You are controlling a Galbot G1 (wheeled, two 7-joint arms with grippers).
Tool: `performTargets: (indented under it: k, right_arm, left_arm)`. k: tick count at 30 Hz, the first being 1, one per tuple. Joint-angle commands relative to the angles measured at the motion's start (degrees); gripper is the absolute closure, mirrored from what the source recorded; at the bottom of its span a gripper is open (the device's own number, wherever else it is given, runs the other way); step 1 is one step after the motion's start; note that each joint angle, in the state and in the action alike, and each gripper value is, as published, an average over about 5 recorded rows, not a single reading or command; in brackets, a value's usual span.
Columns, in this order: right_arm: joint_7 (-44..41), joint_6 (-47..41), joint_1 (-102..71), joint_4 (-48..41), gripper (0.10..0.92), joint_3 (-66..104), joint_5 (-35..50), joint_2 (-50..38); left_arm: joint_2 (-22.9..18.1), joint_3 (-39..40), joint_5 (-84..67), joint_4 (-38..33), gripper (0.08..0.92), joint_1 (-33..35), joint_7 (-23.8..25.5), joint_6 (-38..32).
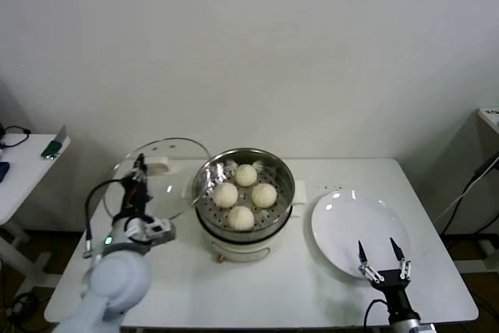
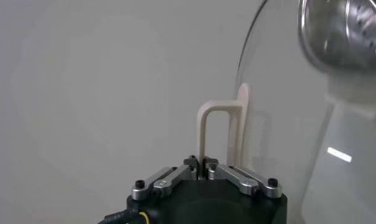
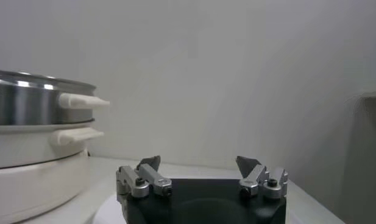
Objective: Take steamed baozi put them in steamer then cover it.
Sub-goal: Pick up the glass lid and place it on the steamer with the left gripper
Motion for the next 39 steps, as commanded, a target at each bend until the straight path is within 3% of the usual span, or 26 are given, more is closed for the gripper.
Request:
performTargets:
  k: [1,11,20,27,39]
  right_arm:
    - [2.39,-1.94,0.53,-0.35,0.203,0.13,-1.96,0.77]
    - [2.23,-1.62,1.27,-0.35,0.203,0.05,-1.26,1.17]
    - [2.11,-0.32,1.34,-0.01,0.203,0.13,-2.16,1.32]
    - [2.16,0.72,1.3,-0.12,0.203,0.35,-2.24,1.44]
    - [2.28,1.82,0.89,-0.32,0.203,1.01,-2.19,1.24]
  left_arm:
    - [-12.7,16.73,18.85,1.47,0.853,-12.28,11.75,7.87]
    - [-24.56,19.81,26.03,9.3,0.853,-13.25,10.48,7.87]
    - [-31.14,21.36,31.1,14.03,0.853,-9.1,7.49,6.12]
    - [-31.18,21.25,31.58,17.38,0.853,-8.32,5.59,5.42]
    - [-27.28,20.76,29.85,18.87,0.853,-8.39,3.02,4.61]
